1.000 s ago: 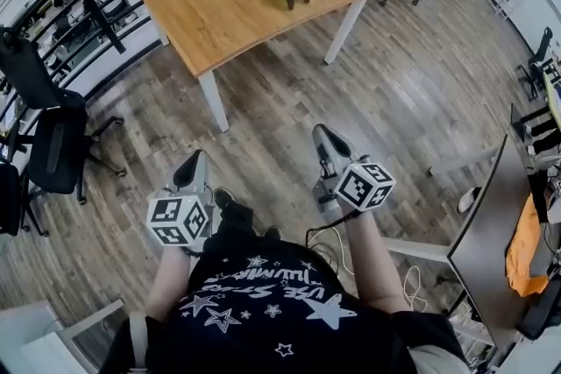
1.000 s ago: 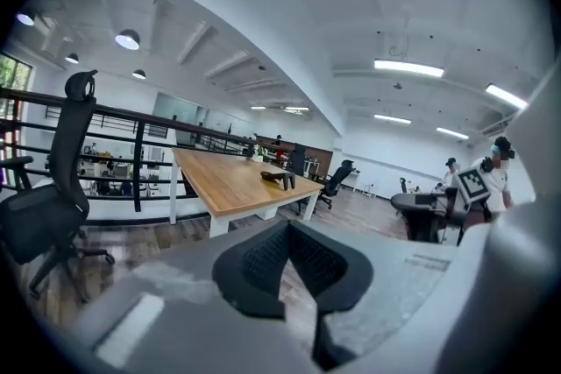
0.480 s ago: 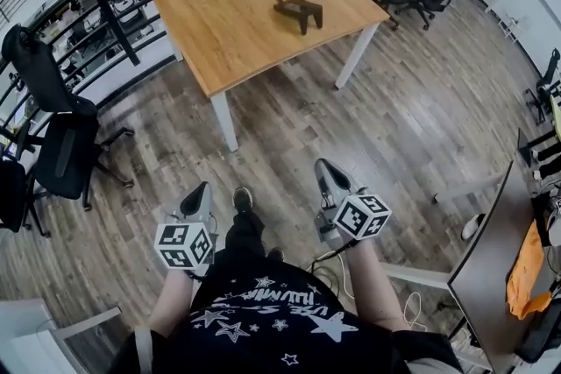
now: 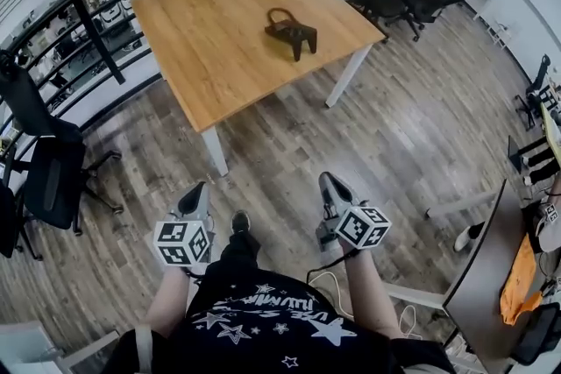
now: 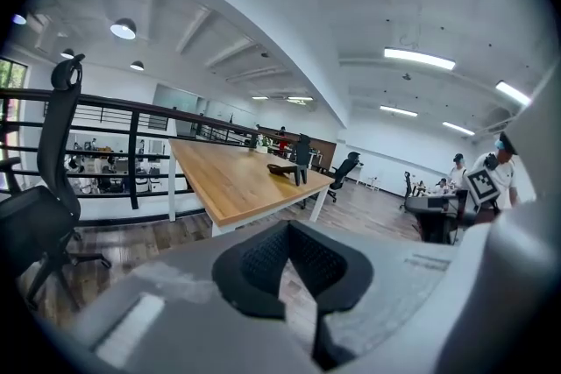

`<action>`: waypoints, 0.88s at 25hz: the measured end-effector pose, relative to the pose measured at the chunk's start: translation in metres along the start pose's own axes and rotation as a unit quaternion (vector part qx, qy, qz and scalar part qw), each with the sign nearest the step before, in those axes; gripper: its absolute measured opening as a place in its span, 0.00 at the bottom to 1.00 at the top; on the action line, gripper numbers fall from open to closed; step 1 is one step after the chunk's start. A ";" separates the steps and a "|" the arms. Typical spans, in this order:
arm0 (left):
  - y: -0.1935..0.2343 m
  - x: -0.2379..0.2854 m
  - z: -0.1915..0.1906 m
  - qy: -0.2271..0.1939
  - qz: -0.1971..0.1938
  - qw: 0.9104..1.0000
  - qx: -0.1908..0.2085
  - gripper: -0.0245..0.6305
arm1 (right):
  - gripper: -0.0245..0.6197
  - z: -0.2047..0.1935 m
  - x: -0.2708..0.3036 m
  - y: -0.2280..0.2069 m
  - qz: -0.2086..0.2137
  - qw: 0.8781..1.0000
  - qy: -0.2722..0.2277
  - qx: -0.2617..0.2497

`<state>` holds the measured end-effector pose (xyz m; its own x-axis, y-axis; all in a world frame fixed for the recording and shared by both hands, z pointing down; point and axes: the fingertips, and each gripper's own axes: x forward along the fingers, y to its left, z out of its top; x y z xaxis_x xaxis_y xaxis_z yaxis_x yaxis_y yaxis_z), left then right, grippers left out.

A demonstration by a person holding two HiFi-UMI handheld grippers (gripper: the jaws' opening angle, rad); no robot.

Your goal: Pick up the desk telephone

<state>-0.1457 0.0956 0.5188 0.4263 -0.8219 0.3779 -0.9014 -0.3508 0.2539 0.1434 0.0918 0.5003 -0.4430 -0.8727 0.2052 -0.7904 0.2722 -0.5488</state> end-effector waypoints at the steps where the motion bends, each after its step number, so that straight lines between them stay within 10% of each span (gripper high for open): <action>1: 0.006 0.010 0.007 -0.001 -0.001 1.000 0.000 0.04 | 0.04 0.005 0.010 -0.004 -0.003 1.000 0.001 0.001; 22: 0.101 0.151 0.090 0.000 -0.020 1.000 -0.009 0.04 | 0.04 0.078 0.184 -0.027 -0.046 0.998 -0.015 0.032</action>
<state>-0.1796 -0.1043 0.5212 0.4625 -0.8073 0.3667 -0.8819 -0.3761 0.2843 0.1158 -0.1074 0.4897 -0.3553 -0.9052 0.2330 -0.7978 0.1638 -0.5802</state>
